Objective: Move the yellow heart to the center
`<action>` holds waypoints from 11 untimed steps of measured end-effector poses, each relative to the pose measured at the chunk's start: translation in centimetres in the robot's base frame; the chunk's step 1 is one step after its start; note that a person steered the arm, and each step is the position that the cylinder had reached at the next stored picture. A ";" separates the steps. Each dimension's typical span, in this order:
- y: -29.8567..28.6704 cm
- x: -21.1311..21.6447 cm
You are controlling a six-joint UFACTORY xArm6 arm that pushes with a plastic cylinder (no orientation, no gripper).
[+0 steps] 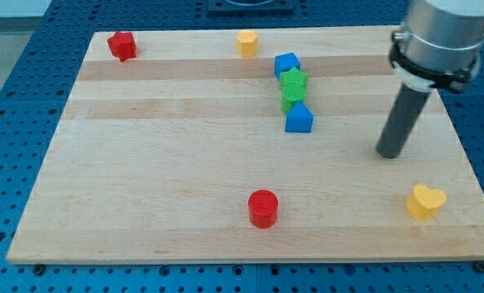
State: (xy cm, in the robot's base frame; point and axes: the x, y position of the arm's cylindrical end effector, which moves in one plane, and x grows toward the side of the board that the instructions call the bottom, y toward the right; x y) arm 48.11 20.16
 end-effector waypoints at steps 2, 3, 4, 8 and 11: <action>3.8 2.5; 5.2 4.1; 5.4 5.7; 2.0 8.8; -3.4 6.7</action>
State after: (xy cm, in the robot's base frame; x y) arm 54.85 16.76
